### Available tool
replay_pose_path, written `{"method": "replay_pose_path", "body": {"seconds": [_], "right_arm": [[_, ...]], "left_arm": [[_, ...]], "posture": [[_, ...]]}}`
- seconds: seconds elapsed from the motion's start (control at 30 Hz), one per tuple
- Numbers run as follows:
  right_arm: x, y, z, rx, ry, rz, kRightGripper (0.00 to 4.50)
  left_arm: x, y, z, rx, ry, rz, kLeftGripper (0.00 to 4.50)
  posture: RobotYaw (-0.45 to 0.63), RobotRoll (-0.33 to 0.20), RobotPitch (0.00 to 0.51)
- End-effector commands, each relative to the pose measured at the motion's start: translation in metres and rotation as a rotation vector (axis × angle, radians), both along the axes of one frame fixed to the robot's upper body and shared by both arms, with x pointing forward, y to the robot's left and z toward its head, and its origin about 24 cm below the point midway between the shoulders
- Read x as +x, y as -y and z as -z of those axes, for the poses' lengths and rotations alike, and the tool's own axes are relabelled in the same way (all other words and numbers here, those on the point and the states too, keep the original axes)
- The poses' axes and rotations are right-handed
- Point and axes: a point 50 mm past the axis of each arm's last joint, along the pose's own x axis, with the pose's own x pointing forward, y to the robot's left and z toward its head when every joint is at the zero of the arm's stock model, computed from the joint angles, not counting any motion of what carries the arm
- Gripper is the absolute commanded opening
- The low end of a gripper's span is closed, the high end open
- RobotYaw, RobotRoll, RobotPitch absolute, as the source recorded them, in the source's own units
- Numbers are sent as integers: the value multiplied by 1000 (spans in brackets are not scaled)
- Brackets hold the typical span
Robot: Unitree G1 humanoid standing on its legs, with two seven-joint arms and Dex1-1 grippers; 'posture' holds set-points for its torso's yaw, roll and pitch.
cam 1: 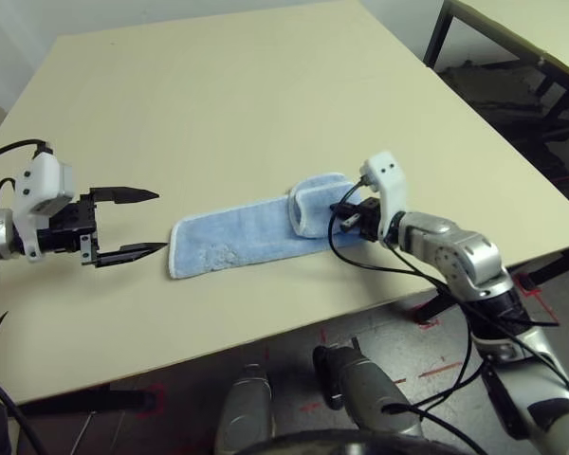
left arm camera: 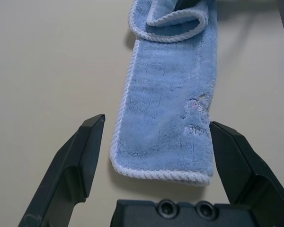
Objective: Fold the towel and set it aside.
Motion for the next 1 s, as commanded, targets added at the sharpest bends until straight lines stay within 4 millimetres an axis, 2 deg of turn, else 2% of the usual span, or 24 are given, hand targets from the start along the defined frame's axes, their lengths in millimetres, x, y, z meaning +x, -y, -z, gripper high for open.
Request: {"method": "replay_pose_path", "body": {"seconds": [0.03, 0.17, 0.27, 0.47, 0.57, 0.67, 0.9, 1.0], "right_arm": [[-4, 0, 18, -48, -76, -24, 37], [-1, -4, -11, 59, 16, -50, 37], [1, 2, -30, 88, 79, -48, 37], [-1, 12, -56, 131, 168, -41, 37], [3, 11, -53, 128, 166, -27, 37], [10, 5, -36, 98, 142, 7, 37], [33, -3, -18, 54, 131, 81, 37], [31, 0, -3, -1, 64, 69, 37]], "left_arm": [[-1, 2, 3, -3, -8, 5, 4500], [-3, 1, 4, -4, -11, 0, 4500], [-4, 1, 4, -3, -14, -3, 4500], [-3, -1, 4, 0, -19, -5, 4500], [-2, 0, 4, -1, -18, -3, 4500], [0, 2, 4, -5, -16, 2, 4500], [1, 5, 5, -11, -13, 8, 4500], [-1, 5, 5, -11, -11, 9, 4500]], "posture": [[-90, 0, 159], [-91, 0, 158], [-93, 0, 156], [-100, 0, 156], [-104, 0, 155], [-106, 0, 153], [-95, 0, 151], [-88, 0, 151]]}}
